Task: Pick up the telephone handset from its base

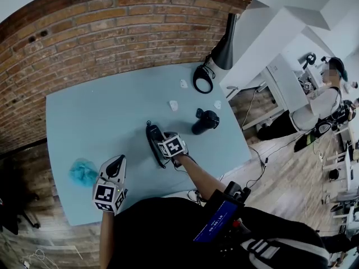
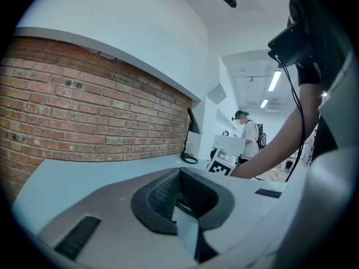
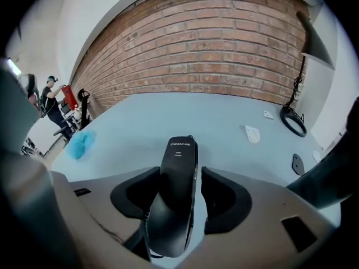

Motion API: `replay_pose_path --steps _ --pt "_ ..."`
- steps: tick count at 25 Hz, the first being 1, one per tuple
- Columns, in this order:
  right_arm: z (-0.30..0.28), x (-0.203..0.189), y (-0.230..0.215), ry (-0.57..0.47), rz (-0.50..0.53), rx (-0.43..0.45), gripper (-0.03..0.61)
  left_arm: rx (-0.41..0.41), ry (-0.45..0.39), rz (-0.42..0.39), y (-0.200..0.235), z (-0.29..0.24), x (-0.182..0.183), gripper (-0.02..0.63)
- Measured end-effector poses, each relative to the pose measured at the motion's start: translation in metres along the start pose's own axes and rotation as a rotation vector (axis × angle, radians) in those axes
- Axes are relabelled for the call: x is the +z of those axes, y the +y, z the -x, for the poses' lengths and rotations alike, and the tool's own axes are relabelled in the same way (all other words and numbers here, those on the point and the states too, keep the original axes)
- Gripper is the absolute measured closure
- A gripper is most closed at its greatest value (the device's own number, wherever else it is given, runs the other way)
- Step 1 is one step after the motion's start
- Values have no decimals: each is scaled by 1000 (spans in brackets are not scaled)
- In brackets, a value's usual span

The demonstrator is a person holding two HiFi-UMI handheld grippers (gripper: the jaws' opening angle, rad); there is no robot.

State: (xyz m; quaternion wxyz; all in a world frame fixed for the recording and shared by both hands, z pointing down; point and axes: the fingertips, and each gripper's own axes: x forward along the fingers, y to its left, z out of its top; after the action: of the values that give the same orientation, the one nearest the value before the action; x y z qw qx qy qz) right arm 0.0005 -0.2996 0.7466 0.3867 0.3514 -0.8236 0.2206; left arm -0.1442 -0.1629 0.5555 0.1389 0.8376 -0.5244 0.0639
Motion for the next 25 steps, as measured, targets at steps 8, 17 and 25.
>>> replay_pose_path --steps 8,17,25 --pt "-5 -1 10 16 -34 12 339 -8 10 8 0 -3 -4 594" --pt "-19 -31 5 95 -120 13 333 2 22 22 6 -2 -10 594" --pt "-16 -31 4 93 -114 -1 333 -6 32 17 5 -4 -12 594"
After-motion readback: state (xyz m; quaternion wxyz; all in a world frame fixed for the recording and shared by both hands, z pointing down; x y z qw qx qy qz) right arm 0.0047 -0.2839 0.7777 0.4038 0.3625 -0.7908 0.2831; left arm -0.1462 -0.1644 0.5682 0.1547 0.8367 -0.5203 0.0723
